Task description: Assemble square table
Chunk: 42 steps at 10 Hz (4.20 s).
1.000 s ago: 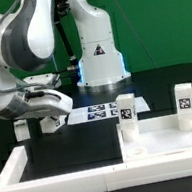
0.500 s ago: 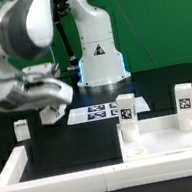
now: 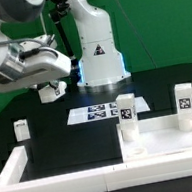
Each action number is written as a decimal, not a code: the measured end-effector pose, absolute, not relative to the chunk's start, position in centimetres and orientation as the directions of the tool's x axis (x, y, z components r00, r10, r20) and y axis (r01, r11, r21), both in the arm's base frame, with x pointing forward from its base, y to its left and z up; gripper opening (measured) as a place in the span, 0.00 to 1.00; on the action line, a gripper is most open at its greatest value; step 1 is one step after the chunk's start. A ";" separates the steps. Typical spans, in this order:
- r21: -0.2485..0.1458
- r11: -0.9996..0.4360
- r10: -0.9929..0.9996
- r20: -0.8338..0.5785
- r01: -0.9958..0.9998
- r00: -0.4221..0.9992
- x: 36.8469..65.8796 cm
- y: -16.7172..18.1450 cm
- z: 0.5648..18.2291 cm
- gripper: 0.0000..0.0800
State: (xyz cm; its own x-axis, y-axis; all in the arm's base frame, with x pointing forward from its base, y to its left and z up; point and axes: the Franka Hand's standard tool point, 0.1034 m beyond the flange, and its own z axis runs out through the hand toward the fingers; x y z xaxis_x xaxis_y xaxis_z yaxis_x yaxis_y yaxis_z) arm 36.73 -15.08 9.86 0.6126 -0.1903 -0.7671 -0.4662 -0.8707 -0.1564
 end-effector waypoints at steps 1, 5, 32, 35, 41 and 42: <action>-0.156 -0.872 -0.188 -0.767 -0.463 0.613 36.8 -15.0 9.8 0.36; -0.214 -0.928 -0.031 -0.771 -0.305 0.636 40.5 -12.2 14.3 0.36; -0.251 -0.911 -0.413 0.543 -0.328 0.731 56.2 10.5 16.5 0.36; -0.125 -0.978 -0.208 0.611 -0.166 0.764 58.3 11.8 15.8 0.36; -0.048 -0.991 -0.126 0.633 -0.124 0.764 59.3 10.1 14.2 0.36; -0.042 -0.991 -0.124 0.630 -0.126 0.767 60.0 10.0 13.8 0.36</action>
Offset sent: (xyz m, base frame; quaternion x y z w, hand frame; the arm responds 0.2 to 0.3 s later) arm 0.0496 0.0204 0.0611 -0.0872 0.0302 -0.1415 0.9856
